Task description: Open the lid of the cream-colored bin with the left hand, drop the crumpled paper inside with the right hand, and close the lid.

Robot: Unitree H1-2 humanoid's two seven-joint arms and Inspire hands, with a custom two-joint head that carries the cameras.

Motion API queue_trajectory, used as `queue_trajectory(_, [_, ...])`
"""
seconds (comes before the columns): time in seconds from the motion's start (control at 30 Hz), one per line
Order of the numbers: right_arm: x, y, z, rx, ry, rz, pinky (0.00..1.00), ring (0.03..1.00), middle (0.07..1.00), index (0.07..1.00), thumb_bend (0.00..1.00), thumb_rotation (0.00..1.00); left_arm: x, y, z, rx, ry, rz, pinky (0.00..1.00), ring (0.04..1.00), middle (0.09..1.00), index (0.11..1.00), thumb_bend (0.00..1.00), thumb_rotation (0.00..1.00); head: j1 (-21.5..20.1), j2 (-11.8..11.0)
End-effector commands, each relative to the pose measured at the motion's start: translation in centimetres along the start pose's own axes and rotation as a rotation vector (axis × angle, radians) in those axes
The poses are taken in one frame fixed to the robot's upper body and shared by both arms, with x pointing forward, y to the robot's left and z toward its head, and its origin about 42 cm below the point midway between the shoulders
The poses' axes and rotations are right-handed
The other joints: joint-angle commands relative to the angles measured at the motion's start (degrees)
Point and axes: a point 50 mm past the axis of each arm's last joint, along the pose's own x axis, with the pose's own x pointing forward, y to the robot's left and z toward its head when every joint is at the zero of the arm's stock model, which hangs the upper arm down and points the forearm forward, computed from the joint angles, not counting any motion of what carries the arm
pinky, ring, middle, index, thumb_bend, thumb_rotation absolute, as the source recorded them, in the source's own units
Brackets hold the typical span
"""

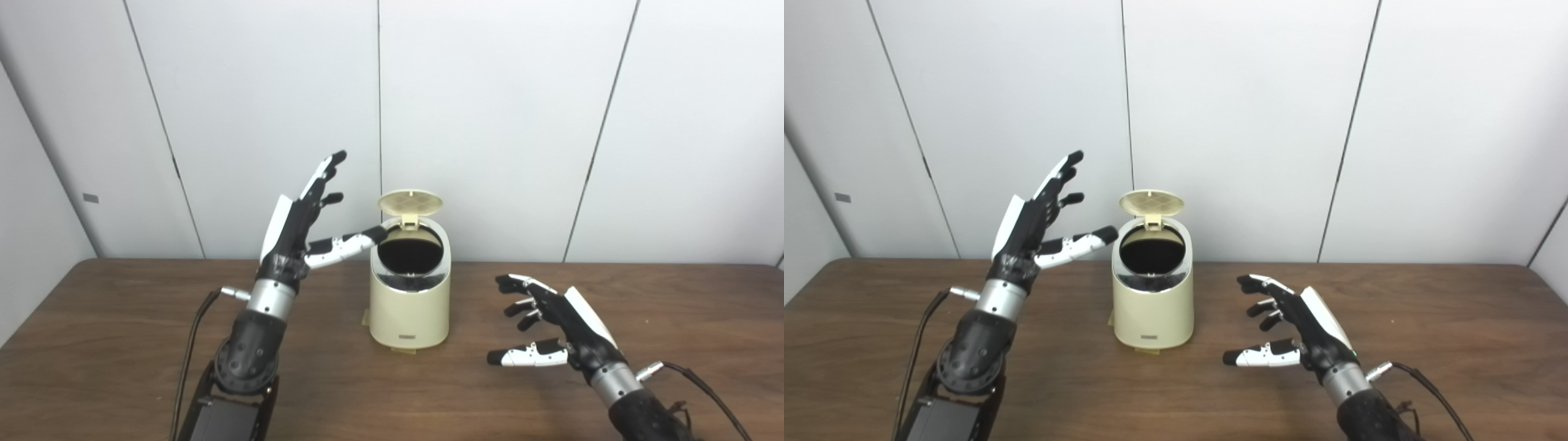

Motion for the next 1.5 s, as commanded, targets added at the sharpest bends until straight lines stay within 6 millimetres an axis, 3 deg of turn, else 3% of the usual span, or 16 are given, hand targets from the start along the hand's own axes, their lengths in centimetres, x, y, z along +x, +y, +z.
queue_trajectory(0.0, [0.8,-1.2,1.6,-0.031,-0.085,-0.052,0.54,0.681,0.812,0.821,0.89,0.24,2.4,1.3,3.0,0.052,-0.09,0.007,0.85,0.986,1.0,1.0,1.0,0.41,0.1,-0.12])
queue_trajectory(0.33, [1.1,-0.9,1.8,-0.033,-0.091,-0.042,0.55,0.698,0.82,0.822,0.88,0.24,5.7,1.7,6.0,0.273,-0.132,-0.157,0.88,1.0,1.0,0.998,1.0,0.46,-0.14,-0.03])
queue_trajectory(0.43, [1.2,-0.9,2.0,-0.046,-0.089,-0.044,0.56,0.717,0.821,0.823,0.87,0.22,6.1,1.9,6.3,0.344,-0.142,-0.212,0.92,0.992,0.965,0.926,1.0,0.49,-0.29,0.05])
queue_trajectory(0.5, [1.3,-0.9,2.1,-0.044,-0.085,-0.045,0.58,0.73,0.823,0.824,0.86,0.2,6.2,2.1,6.4,0.375,-0.147,-0.24,0.87,0.962,0.933,0.889,1.0,0.52,-0.5,0.06])
queue_trajectory(0.57, [1.3,-0.9,2.1,-0.046,-0.082,-0.049,0.57,0.718,0.814,0.822,0.86,0.19,6.3,2.3,6.3,0.398,-0.144,-0.263,0.81,0.945,0.911,0.866,1.0,0.54,-0.56,0.05])
queue_trajectory(0.73, [1.3,-0.8,2.1,-0.047,-0.084,-0.051,0.56,0.706,0.809,0.821,0.85,0.2,5.8,2.3,6.3,0.47,-0.118,-0.326,0.98,0.998,0.905,0.841,1.0,0.56,-0.79,0.07])
queue_trajectory(0.8, [1.3,-0.7,2.1,-0.051,-0.085,-0.052,0.56,0.706,0.809,0.82,0.86,0.21,5.7,2.3,6.3,0.51,-0.118,-0.344,0.99,1.0,0.9,0.828,1.0,0.56,-0.82,0.13])
queue_trajectory(1.1, [1.4,-0.7,2.1,-0.047,-0.088,-0.056,0.53,0.681,0.8,0.821,0.86,0.23,5.2,2.4,6.7,0.683,-0.177,-0.4,1.0,1.0,0.797,0.768,1.0,0.56,-0.89,0.21])
queue_trajectory(1.47, [1.4,-0.6,2.3,-0.039,-0.091,-0.057,0.54,0.687,0.809,0.824,0.86,0.26,4.7,2.3,6.7,0.741,-0.201,-0.436,1.0,0.977,0.785,0.766,1.0,0.55,-1.31,0.75])
